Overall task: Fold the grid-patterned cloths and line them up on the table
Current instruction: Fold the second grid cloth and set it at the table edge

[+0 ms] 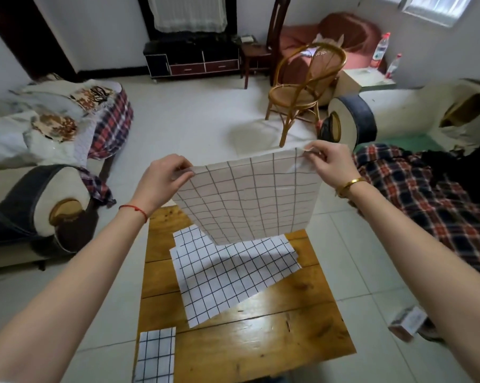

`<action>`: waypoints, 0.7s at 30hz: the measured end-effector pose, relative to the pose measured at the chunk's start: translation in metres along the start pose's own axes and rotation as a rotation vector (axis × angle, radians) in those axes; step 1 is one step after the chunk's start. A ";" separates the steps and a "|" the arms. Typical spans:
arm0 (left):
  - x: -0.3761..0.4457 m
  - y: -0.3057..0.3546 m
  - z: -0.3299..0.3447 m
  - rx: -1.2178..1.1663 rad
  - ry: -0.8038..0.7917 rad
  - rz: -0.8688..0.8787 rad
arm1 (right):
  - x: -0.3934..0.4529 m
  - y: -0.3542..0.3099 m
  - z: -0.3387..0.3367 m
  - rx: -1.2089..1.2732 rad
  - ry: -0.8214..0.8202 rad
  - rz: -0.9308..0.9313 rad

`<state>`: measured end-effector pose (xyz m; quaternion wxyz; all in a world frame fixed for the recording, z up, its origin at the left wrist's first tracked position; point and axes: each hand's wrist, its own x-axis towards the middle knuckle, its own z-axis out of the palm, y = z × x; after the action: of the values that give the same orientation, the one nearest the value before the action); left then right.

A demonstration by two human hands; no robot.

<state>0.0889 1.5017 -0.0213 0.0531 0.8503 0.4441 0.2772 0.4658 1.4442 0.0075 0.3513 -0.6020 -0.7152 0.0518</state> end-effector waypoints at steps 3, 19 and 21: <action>-0.007 0.002 -0.018 -0.033 -0.023 -0.007 | 0.001 -0.002 -0.010 0.014 -0.035 0.014; -0.028 0.005 -0.084 -0.381 -0.413 -0.311 | 0.003 -0.008 -0.030 0.329 -0.568 0.275; -0.028 0.002 -0.087 -0.420 -0.471 -0.335 | 0.003 -0.008 -0.030 0.348 -0.614 0.303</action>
<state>0.0325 1.4649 0.0407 0.3724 0.7768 0.4862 0.1465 0.4759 1.4344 0.0351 0.2062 -0.5887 -0.6706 0.4016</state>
